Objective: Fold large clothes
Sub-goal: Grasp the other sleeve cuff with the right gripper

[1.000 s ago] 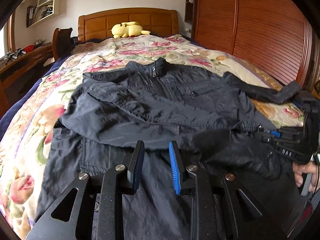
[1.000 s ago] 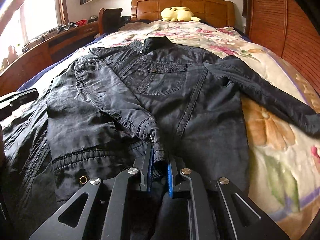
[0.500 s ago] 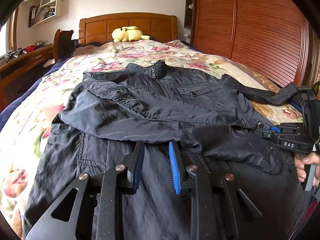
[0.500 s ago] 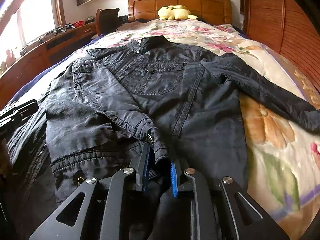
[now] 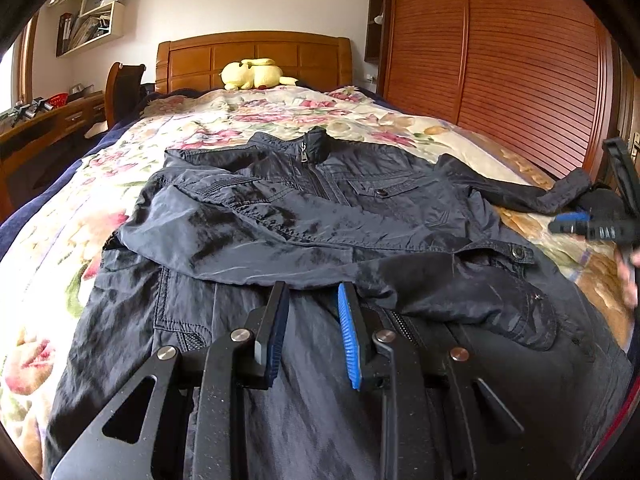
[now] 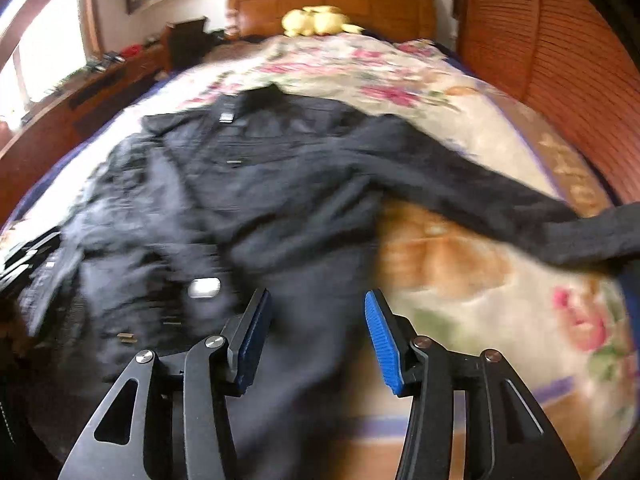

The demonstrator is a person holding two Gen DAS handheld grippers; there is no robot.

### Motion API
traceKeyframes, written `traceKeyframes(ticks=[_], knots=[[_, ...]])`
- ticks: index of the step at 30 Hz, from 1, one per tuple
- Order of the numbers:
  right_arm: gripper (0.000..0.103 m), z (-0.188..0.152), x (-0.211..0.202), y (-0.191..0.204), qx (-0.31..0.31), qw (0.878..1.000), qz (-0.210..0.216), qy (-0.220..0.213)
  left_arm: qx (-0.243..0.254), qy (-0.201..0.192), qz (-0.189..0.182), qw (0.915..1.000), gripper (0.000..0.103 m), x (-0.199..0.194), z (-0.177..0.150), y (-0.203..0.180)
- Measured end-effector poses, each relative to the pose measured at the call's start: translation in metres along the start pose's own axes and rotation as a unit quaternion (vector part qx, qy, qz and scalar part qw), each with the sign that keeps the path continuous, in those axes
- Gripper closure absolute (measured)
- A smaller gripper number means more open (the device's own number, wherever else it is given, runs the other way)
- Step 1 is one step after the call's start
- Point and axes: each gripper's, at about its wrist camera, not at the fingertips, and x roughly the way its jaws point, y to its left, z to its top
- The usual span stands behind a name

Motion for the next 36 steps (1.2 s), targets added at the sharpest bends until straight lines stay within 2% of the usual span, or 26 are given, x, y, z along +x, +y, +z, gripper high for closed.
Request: traceKeyframes(ticks=[3,7,11,14,18,24,28,32,36], knots=[[0.050,0.017,-0.006,-0.049,0.033,0.999,-0.042,0.002,0.001,0.001,0.001,1.0000,0.077,0.000,0.000,0.000],[0.040,0.037,-0.020,-0.109,0.043,0.991,-0.125,-0.011,0.003,0.003,0.002,1.0000,0.077,0.000,0.000,-0.001],[0.040,0.047,-0.028,-0.163,0.078,0.980,-0.185,-0.004,0.002,0.005,0.002,1.0000,0.077,0.002,0.000,-0.001],[0.040,0.048,-0.030,-0.194,0.112,0.971,-0.213,0.003,0.003,0.007,0.001,1.0000,0.077,0.002,-0.001,-0.002],[0.040,0.051,-0.025,-0.215,0.143,0.963,-0.228,0.015,0.004,0.008,0.001,1.0000,0.077,0.004,-0.001,-0.003],[0.042,0.055,-0.004,-0.213,0.149,0.963,-0.221,0.046,0.003,0.010,0.000,0.9999,0.077,0.005,-0.001,-0.002],[0.080,0.057,0.006,-0.200,0.101,0.968,-0.221,0.065,0.003,0.009,0.000,1.0000,0.077,0.005,-0.001,-0.002],[0.084,0.069,0.001,-0.165,0.058,0.976,-0.201,0.056,0.003,0.009,0.000,1.0000,0.077,0.005,-0.001,-0.002],[0.090,0.096,-0.019,-0.116,0.013,0.984,-0.178,0.025,0.003,0.008,0.000,1.0000,0.077,0.005,-0.001,-0.002]])
